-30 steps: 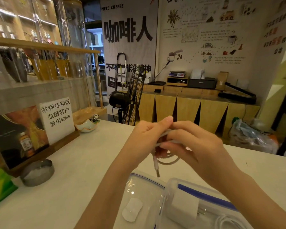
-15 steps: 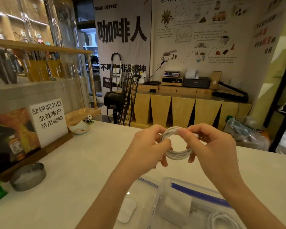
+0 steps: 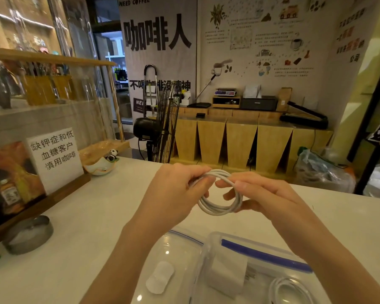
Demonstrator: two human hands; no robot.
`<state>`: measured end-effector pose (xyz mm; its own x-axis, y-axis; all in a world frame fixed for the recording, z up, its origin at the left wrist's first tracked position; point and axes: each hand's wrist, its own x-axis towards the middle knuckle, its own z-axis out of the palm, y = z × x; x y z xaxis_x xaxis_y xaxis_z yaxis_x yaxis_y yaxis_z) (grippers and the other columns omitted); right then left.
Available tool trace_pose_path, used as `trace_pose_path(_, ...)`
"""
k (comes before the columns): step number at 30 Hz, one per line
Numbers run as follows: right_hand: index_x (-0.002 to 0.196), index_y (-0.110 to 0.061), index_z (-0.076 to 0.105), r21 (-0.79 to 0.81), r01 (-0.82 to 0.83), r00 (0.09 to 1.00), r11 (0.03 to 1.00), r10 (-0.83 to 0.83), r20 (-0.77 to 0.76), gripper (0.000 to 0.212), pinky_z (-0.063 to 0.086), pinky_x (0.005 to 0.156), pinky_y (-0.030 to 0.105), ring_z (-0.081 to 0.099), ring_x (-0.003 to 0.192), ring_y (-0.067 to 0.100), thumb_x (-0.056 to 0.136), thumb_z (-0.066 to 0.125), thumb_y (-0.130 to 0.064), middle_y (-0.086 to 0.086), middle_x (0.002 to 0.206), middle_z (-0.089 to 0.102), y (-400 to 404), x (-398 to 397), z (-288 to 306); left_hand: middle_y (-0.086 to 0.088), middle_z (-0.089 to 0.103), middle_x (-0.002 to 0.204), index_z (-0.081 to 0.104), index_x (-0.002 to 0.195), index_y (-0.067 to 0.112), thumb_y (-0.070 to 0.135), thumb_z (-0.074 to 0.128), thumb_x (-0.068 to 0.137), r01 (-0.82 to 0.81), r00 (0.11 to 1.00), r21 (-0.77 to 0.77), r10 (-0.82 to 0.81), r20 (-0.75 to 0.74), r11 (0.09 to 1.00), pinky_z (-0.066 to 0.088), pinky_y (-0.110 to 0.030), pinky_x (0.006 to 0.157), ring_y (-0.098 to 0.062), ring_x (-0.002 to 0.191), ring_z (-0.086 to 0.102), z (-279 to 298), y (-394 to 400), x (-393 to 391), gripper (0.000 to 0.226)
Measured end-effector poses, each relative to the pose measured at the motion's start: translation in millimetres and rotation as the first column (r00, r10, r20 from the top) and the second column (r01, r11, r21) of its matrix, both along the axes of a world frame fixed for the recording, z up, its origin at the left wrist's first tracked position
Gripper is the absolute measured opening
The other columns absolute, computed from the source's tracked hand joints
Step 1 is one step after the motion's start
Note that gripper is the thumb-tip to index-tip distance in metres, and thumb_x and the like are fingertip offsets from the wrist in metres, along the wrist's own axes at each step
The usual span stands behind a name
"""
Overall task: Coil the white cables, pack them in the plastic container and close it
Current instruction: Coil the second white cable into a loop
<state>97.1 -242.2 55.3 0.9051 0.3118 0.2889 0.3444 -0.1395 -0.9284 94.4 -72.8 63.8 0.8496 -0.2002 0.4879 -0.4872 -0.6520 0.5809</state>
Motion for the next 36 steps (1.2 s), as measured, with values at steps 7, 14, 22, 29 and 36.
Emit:
trace_pose_path(7,0.086,-0.044,0.068,-0.035,-0.056,0.998,0.998,0.056,0.002,0.024,0.051,0.056,0.011,0.06,0.067,0.001,0.067,0.053,-0.04,-0.011,0.079,0.066,1.7,-3.6,-0.5,0.008,0.062,0.058,0.069,0.099,0.016,0.017,0.054,0.085,0.094,0.984,-0.15,-0.115,-0.139,0.984,0.051,-0.014,0.047,-0.004,0.05,0.06,4.4,4.6,-1.1,0.02)
trace_pose_path(14,0.084,-0.033,0.075,0.094,-0.003,0.993,0.996,0.014,-0.115,0.025,0.052,0.051,0.016,0.06,0.057,0.003,0.062,0.063,-0.033,-0.007,0.065,0.071,-2.9,0.1,-1.8,0.009,0.061,0.051,0.068,0.084,0.028,0.017,0.055,0.084,0.119,0.981,-0.237,-0.15,-0.12,0.964,0.051,-0.014,0.045,-0.008,0.049,0.063,2.5,-2.7,-4.7,0.017)
trace_pose_path(22,0.077,-0.042,0.069,-0.091,0.212,0.962,0.973,-0.191,0.193,0.014,0.035,0.073,0.014,0.045,0.096,-0.003,0.064,0.063,-0.04,-0.021,0.096,0.06,-3.3,1.3,-2.4,0.004,0.057,0.062,0.068,0.096,0.009,0.017,0.054,0.089,-0.087,0.977,0.007,0.084,0.198,0.996,0.05,-0.012,0.062,-0.005,0.049,0.056,-14.3,-19.8,1.4,0.018)
trace_pose_path(29,0.067,-0.036,0.074,0.068,0.127,0.975,0.99,-0.137,0.175,0.015,0.048,0.059,0.009,0.059,0.073,0.004,0.054,0.068,-0.034,-0.015,0.071,0.072,-5.7,-0.9,-3.1,0.012,0.057,0.056,0.062,0.084,0.035,0.016,0.056,0.086,0.041,0.998,-0.167,-0.047,-0.034,0.985,0.049,-0.009,0.046,-0.001,0.053,0.061,-6.0,-13.8,0.0,0.021)
trace_pose_path(36,0.064,-0.036,0.073,0.165,0.23,0.95,0.959,-0.258,0.174,0.015,0.048,0.058,0.011,0.058,0.068,0.005,0.05,0.071,-0.034,-0.015,0.064,0.071,-6.5,0.1,-7.8,0.005,0.059,0.055,0.067,0.084,0.025,0.017,0.056,0.086,0.054,0.986,-0.246,-0.09,-0.138,0.968,0.054,-0.018,0.047,-0.007,0.047,0.062,-7.7,-17.2,-0.1,0.014)
